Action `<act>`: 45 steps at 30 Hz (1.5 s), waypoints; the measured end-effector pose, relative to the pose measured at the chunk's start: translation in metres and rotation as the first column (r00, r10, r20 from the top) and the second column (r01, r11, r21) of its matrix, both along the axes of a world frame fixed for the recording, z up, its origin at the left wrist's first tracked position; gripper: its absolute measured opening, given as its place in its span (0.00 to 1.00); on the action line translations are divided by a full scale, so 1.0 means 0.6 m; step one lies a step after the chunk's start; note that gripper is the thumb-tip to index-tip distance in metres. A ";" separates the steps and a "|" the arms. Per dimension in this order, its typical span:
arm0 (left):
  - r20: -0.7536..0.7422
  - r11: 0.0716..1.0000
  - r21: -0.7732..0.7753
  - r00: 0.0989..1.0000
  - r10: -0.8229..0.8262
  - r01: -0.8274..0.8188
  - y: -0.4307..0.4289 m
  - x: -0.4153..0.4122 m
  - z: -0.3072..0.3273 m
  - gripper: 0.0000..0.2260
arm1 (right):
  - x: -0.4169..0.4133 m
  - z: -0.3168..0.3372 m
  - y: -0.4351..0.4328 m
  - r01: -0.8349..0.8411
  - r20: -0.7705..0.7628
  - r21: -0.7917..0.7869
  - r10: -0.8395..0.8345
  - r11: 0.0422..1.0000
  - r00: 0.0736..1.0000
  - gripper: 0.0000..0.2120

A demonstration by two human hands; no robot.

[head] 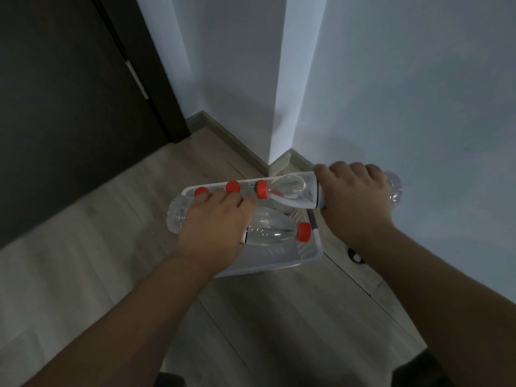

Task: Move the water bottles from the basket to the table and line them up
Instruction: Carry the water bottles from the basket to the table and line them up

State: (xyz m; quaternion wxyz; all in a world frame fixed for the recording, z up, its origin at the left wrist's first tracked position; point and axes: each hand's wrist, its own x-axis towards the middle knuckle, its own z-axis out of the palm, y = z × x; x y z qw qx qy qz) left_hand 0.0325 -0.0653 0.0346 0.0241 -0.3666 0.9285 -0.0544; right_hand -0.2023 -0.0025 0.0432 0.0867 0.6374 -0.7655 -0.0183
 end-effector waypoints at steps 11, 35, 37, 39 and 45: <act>0.063 0.992 0.124 0.998 0.014 -0.022 0.078 0.013 0.296 0.26 | 0.026 0.271 0.076 0.022 0.032 -0.136 -0.017 0.991 0.999 0.16; 0.031 0.972 0.096 0.976 -0.216 0.212 0.244 -0.118 1.224 0.28 | -0.073 1.177 0.325 0.230 0.075 -0.058 -0.226 0.971 0.971 0.27; 0.022 0.968 0.065 0.970 -0.242 0.241 0.252 -0.143 1.243 0.29 | -0.094 1.190 0.347 0.266 0.074 -0.059 -0.261 0.962 0.962 0.27; 0.000 0.964 0.063 0.966 -0.258 0.257 0.259 -0.170 1.258 0.29 | -0.113 1.197 0.369 0.301 0.059 -0.092 -0.296 0.949 0.953 0.27; 0.031 0.917 0.061 0.918 -0.395 0.393 0.267 -0.260 1.291 0.24 | -0.157 1.216 0.425 0.457 0.055 -0.133 -0.454 0.879 0.889 0.23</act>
